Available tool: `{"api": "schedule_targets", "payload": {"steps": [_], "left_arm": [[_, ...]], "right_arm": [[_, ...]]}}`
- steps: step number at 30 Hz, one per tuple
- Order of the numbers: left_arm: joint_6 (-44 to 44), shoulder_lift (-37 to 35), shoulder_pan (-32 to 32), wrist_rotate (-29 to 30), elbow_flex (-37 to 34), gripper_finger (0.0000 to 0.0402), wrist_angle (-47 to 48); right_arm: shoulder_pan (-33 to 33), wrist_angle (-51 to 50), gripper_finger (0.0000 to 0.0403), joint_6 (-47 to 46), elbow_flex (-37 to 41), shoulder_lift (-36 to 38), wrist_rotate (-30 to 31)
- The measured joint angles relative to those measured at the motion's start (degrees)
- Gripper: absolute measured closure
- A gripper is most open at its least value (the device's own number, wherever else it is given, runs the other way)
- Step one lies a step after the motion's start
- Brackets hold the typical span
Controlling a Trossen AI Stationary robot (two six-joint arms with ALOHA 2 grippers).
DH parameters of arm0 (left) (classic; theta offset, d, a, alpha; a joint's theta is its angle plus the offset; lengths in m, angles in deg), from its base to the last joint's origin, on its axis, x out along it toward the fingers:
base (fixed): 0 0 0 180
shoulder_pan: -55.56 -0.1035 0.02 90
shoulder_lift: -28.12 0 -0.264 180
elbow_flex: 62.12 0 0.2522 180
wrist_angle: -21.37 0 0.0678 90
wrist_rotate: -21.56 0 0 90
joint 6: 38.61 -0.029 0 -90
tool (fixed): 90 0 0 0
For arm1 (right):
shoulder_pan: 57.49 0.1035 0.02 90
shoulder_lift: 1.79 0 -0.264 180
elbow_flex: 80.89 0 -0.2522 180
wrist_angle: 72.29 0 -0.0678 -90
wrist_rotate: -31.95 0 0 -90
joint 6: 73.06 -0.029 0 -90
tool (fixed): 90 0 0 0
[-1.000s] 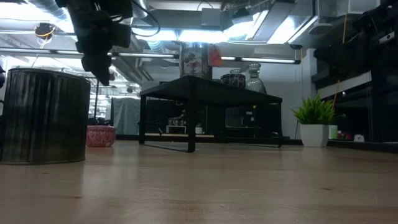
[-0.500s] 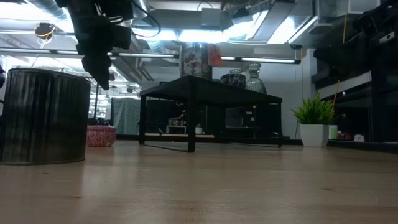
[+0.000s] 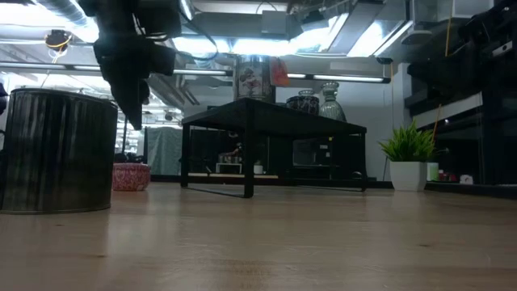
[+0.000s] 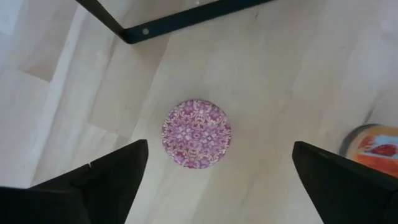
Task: Pick & Place candle stick holders
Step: Put the pink small scented candle on the shelf aligned with the light blue small scented candles
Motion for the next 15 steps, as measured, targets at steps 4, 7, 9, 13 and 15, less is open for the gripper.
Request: {"api": "schedule_targets", "payload": {"steps": [4,7,9,13,15], "left_arm": [[-1.1,0.5,1.7,1.7,0.0,0.0003,0.0],[-1.4,0.5,2.5,1.9,0.0,0.0002,0.0],[-1.5,0.5,2.9,2.6,0.0,0.0002,0.0],[-2.2,0.5,3.7,5.8,0.0,0.0002,-0.1],[-2.3,0.5,4.3,7.1,0.0,0.0002,-0.1]], "right_arm": [[0.0,0.0,0.0402,0.0,0.0,0.0,0.0],[0.0,0.0,0.0402,0.0,0.0,0.0,0.0],[0.0,0.0,0.0402,0.0,0.0,0.0,0.0],[0.0,0.0,0.0402,0.0,0.0,0.0,0.0],[0.0,0.0,0.0402,0.0,0.0,0.0,0.0]]}}
